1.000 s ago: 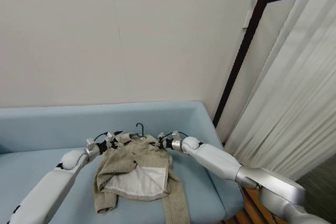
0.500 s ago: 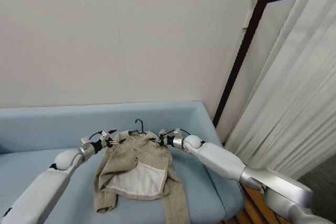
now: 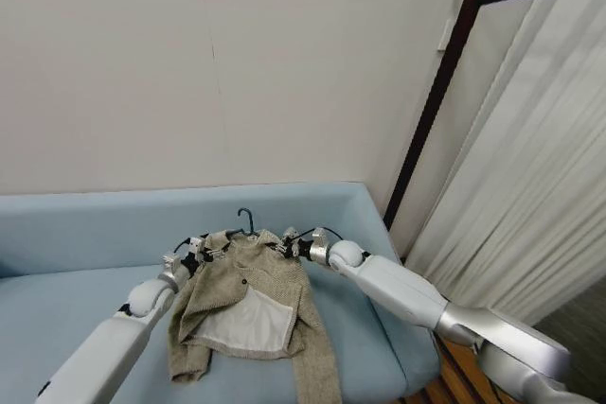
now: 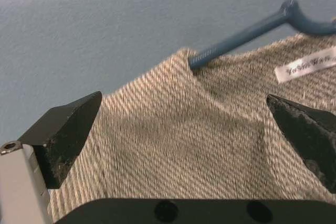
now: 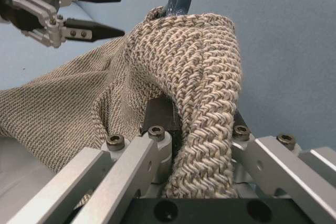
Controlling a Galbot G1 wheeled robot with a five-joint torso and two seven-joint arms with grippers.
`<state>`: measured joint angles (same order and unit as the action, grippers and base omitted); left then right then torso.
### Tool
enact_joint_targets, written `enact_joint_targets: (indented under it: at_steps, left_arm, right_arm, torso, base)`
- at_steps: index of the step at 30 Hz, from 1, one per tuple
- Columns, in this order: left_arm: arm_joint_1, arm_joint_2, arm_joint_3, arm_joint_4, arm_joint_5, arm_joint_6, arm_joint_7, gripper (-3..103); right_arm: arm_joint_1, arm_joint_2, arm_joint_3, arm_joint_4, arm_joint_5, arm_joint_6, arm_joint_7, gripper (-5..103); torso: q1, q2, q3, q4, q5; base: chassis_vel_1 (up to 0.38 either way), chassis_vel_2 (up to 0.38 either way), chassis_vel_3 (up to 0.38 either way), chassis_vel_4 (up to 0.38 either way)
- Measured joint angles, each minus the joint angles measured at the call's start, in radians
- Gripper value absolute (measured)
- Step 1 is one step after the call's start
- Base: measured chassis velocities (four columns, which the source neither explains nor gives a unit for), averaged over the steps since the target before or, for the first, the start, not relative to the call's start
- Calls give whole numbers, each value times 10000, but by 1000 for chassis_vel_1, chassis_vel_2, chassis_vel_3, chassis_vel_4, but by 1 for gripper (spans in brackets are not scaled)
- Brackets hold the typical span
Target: Pick up the clothes from the sofa and hang them on the clothes hanger.
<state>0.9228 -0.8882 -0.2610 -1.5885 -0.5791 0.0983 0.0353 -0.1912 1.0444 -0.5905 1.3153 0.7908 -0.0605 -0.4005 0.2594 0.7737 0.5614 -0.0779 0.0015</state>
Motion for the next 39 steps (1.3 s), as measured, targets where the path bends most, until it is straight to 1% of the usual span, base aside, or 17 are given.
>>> enact_joint_targets:
  at_steps: [1,2,3,4,6,7,10,12,13,15,19,23,25,27,28,35,39]
  left_arm:
    - [0,0,0,0,0,0,0,100]
    - [26,-8,11,-36,2,12,-72,100]
    - [101,-35,44,-146,8,42,-282,100]
    - [101,-35,44,-146,8,42,-282,100]
    - [400,-180,120,-633,35,115,-987,100]
    - [470,-212,126,-793,94,116,-1111,100]
    - [626,-212,60,-1126,193,116,-1152,100]
    - [867,-111,-191,-1503,278,116,-1150,100]
    - [867,-111,-191,-1503,278,116,-1150,100]
    - [1111,-11,-411,-1801,315,114,-1135,100]
    - [1374,100,-710,-2204,337,110,-1130,100]
    - [1926,319,-1249,-3026,342,71,-1156,100]
    - [2006,354,-1308,-3137,333,69,-1158,100]
    - [2390,550,-1645,-3721,199,67,-1195,100]
    - [2390,550,-1645,-3721,199,67,-1195,100]
    - [3051,945,-2157,-4710,-172,59,-1410,100]
    - [3316,1181,-2490,-5232,-410,105,-1707,100]
  right_arm:
    - [0,0,0,0,0,0,0,10]
    - [-2,-5,18,17,-36,10,0,10]
    - [-11,-16,58,59,-110,28,-5,10]
    - [-11,-16,58,59,-110,28,-5,10]
    - [-90,-120,299,428,-367,60,60,10]
    - [-165,-179,439,621,-465,74,145,10]
    - [-343,-285,746,1013,-611,76,296,10]
    - [-546,-396,1011,1477,-642,76,471,10]
    - [-546,-396,1011,1477,-642,76,471,10]
    - [-683,-525,1226,1883,-656,50,567,10]
    - [-819,-723,1476,2453,-656,-37,823,10]
    - [-840,-1002,1957,3355,-619,-475,1309,10]
    - [-830,-1036,2015,3466,-593,-552,1390,10]
    - [-653,-1191,2262,4010,-330,-854,1775,10]
    - [-653,-1191,2262,4010,-330,-854,1775,10]
    - [-175,-1480,2716,4897,189,-1133,2296,10]
    - [154,-1788,2988,5428,630,-1371,2552,10]
  torso:
    - [0,0,0,0,0]
    - [0,0,0,0,0]
    - [0,0,0,0,1]
    - [0,0,0,0,1]
    - [0,-1,0,1,-1]
    - [0,0,0,0,0]
    - [0,0,0,-3,0]
    - [0,0,0,-3,1]
    - [0,0,0,-3,1]
    - [-1,0,-1,3,2]
    - [-1,0,0,1,0]
    - [0,1,1,-1,0]
    - [-1,0,1,-1,1]
    - [-1,0,0,-1,-1]
    - [-1,0,0,-1,-1]
    - [-1,1,0,0,0]
    - [-1,2,0,-1,0]
  base:
    - [0,0,0,0]
    - [0,0,0,0]
    - [0,0,0,0]
    - [0,0,0,0]
    - [0,0,0,0]
    - [0,0,0,0]
    - [0,0,0,0]
    - [0,0,0,0]
    - [0,0,0,0]
    - [0,0,0,0]
    - [0,0,0,0]
    - [0,0,0,0]
    - [0,0,0,0]
    - [0,0,0,0]
    - [0,0,0,0]
    - [0,0,0,0]
    - [0,0,0,0]
